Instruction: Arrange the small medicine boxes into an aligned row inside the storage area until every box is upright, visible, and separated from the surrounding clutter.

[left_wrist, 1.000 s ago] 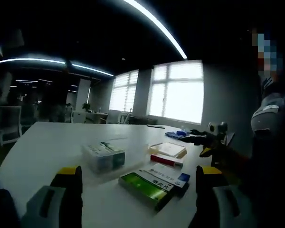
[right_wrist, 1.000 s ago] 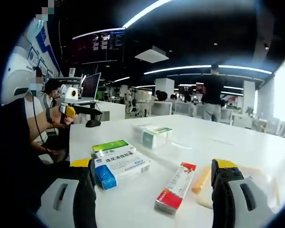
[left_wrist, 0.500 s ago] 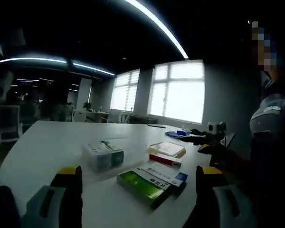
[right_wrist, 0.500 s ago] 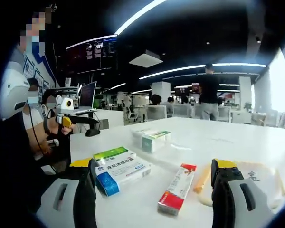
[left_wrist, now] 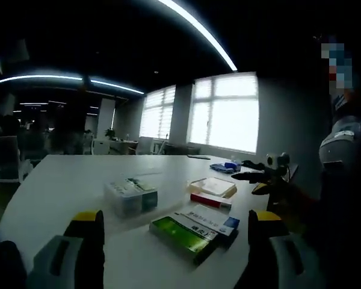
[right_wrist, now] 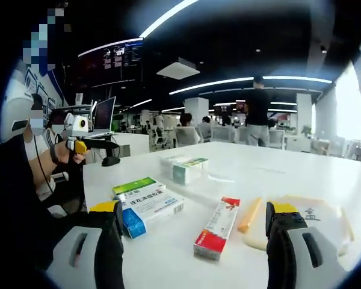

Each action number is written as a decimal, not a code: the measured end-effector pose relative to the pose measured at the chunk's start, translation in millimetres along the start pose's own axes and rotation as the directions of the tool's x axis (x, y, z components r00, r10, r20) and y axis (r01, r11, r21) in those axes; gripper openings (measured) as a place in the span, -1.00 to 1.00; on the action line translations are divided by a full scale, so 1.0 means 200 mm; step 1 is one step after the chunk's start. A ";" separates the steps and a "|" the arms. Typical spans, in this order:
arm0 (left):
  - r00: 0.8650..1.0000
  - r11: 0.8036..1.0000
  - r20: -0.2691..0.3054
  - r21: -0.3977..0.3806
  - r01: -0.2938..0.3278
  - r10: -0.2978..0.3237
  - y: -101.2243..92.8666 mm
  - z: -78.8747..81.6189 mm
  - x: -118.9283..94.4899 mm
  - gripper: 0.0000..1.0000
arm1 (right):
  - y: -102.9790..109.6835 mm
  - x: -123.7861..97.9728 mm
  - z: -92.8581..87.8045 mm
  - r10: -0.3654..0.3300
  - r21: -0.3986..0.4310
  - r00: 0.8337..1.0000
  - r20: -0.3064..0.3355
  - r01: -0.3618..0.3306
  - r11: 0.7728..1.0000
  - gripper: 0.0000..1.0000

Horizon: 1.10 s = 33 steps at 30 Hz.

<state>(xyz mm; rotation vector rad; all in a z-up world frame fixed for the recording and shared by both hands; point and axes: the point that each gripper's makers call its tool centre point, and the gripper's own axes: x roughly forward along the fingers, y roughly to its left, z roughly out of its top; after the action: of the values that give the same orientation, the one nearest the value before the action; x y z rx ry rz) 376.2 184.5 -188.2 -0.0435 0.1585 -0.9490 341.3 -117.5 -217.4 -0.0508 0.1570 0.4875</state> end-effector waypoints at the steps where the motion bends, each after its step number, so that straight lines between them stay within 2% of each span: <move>1: 1.000 1.000 -0.001 0.000 0.000 0.000 0.00 0.00 0.00 0.99 | -0.01 0.00 0.00 -0.003 0.009 1.000 0.003 0.003 1.000 0.92; 8: 1.000 1.000 -0.019 -0.002 -0.007 0.007 -0.01 -0.03 -0.02 0.99 | -0.01 -0.01 -0.02 -0.020 0.004 1.000 -0.019 0.021 1.000 0.88; 18: 1.000 1.000 -0.022 0.004 -0.012 0.012 0.01 -0.02 -0.01 0.99 | -0.02 -0.05 -0.03 -0.044 0.022 0.999 -0.029 0.045 0.999 0.85; 28: 1.000 1.000 -0.010 0.007 -0.002 0.002 0.01 -0.01 0.01 0.99 | 0.00 -0.05 -0.06 -0.059 -0.018 0.996 -0.070 0.058 0.998 0.78; 33: 1.000 1.000 -0.013 0.003 -0.005 0.005 0.01 -0.02 0.01 0.99 | 0.01 -0.04 -0.11 -0.073 -0.041 0.992 -0.101 0.069 0.997 0.77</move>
<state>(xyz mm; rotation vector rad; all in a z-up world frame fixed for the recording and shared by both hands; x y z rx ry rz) 377.6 184.0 -192.0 -0.0345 0.1696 -0.9449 330.1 -120.6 -237.1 -0.1176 0.2463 0.4166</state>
